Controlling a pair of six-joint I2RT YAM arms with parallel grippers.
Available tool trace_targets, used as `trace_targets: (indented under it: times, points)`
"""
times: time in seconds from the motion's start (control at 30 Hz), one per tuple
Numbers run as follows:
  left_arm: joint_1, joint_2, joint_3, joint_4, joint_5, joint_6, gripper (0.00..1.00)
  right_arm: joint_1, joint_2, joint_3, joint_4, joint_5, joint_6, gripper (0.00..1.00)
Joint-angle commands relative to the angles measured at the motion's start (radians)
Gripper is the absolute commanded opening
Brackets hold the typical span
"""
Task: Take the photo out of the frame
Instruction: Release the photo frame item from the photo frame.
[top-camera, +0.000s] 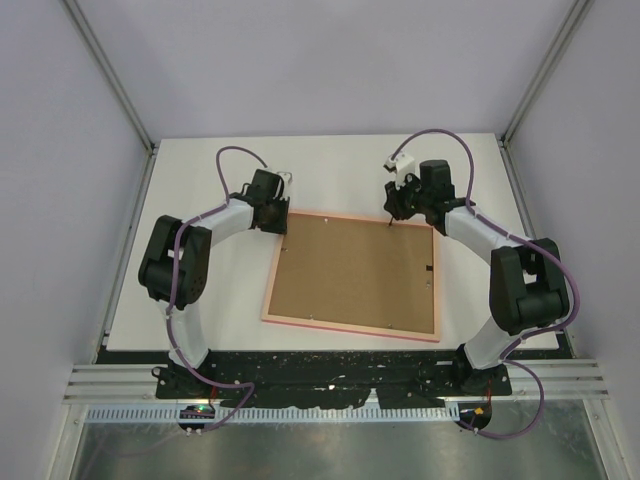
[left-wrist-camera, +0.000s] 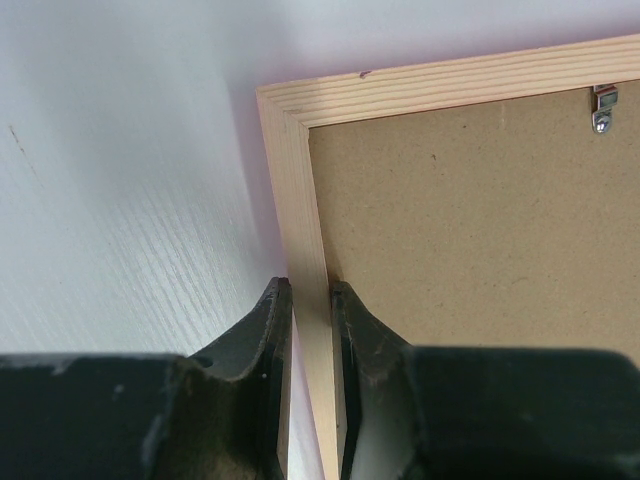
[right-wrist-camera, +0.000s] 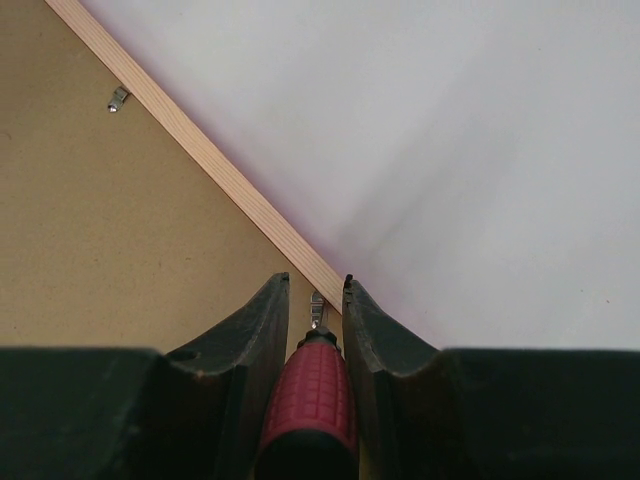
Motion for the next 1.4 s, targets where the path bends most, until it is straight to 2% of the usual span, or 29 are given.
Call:
trace_targets:
  times: [0.0, 0.43, 1.03, 1.2, 1.37]
  points:
    - [-0.013, -0.004, 0.005, -0.01, -0.012, 0.032, 0.1, 0.014, -0.041, -0.017, -0.017, -0.097, 0.022, 0.08]
    - [-0.013, -0.002, 0.005, -0.011, -0.011, 0.034, 0.1, 0.016, -0.035, -0.014, -0.055, -0.164, -0.011, 0.08]
    - [-0.014, -0.004, 0.005, -0.011, -0.017, 0.032, 0.11, 0.021, -0.072, -0.011, -0.018, -0.137, 0.001, 0.08]
    - [-0.014, -0.002, 0.005, -0.011, -0.018, 0.032, 0.11, 0.06, -0.064, 0.064, -0.028, -0.158, 0.007, 0.08]
    - [-0.014, -0.002, 0.005, -0.011, -0.02, 0.032, 0.11, 0.164, -0.003, 0.205, -0.069, -0.131, -0.044, 0.08]
